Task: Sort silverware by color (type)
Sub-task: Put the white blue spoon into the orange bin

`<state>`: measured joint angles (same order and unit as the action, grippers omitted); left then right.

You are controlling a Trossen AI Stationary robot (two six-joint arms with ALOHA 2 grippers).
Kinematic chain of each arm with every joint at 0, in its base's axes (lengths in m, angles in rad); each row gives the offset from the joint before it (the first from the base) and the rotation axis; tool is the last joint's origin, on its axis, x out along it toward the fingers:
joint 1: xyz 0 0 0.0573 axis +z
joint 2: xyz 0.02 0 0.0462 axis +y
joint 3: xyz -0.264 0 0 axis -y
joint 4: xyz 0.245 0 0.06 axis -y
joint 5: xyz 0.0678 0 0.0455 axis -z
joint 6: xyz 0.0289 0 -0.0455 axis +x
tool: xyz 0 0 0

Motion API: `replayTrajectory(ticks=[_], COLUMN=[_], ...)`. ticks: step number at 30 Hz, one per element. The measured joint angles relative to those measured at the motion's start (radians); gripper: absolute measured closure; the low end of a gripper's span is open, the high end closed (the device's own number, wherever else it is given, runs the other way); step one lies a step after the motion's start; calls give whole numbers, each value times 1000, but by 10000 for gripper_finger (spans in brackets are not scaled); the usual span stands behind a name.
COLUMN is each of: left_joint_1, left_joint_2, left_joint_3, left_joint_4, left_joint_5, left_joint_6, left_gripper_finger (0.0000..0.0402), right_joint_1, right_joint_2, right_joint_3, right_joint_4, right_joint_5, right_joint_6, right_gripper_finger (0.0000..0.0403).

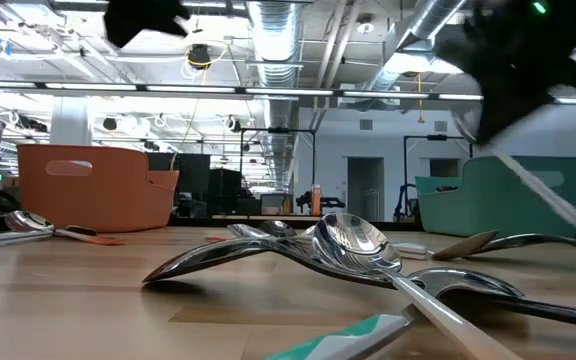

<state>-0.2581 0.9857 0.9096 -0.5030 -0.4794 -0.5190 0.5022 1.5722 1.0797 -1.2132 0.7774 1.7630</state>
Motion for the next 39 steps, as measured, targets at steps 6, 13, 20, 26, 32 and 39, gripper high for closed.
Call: replayTrajectory(ticks=[6, 13, 20, 26, 32, 39], left_joint_1=[105, 245, 354, 400, 427, 455], left_joint_2=[16, 40, 73, 133, 176, 179], left_joint_3=[0, -1, -1, 0, 0, 0], left_joint_4=[184, 370, 549, 738, 812, 827], left_joint_5=[158, 321, 452, 475, 475, 471], left_joint_6=[137, 209, 219, 136, 114, 110], left_gripper_finger=[284, 284, 279, 236, 195, 193], right_joint_1=[-129, -374, -634, -756, -798, -834], right_joint_2=[-98, -296, -311, -225, -153, -103], right_joint_3=[95, 45, 37, 37, 36, 38], right_joint_4=[202, 804, 1191, 1440, 1667, 1851], right_joint_5=[124, -136, -728, -989, -1109, -1177], right_joint_6=[-398, -1144, -1456, -1458, -1458, -1458], right_gripper_finger=[379, 381, 383, 384, 384, 384])
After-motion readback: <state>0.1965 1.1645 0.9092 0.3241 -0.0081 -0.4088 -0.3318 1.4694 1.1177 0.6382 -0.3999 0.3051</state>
